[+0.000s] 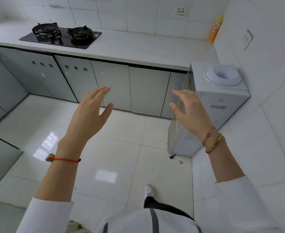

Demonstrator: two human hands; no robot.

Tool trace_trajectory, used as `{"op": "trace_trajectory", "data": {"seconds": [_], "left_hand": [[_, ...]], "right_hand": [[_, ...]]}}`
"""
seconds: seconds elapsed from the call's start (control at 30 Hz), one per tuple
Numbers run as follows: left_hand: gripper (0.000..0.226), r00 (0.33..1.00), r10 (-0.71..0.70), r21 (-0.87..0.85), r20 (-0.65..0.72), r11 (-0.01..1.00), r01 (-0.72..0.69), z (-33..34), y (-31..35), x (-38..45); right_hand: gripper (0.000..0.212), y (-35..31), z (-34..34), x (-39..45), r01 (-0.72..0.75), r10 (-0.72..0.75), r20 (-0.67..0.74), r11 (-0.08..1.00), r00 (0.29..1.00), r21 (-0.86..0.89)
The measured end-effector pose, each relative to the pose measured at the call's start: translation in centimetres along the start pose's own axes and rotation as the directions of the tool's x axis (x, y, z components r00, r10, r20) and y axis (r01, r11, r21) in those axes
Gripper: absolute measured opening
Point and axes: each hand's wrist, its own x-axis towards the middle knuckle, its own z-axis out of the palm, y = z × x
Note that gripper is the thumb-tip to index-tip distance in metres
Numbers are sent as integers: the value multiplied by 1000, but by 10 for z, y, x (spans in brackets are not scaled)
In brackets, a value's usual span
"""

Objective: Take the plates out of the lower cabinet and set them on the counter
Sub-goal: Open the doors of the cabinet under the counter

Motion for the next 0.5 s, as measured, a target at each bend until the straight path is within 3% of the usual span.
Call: {"op": "trace_trajectory", "data": {"seconds": [0.5], "left_hand": [[48,972,-220,80,-87,971,227,44,-60,161]], "right_hand": [[44,43,63,243,164,-169,86,985,982,59]]}}
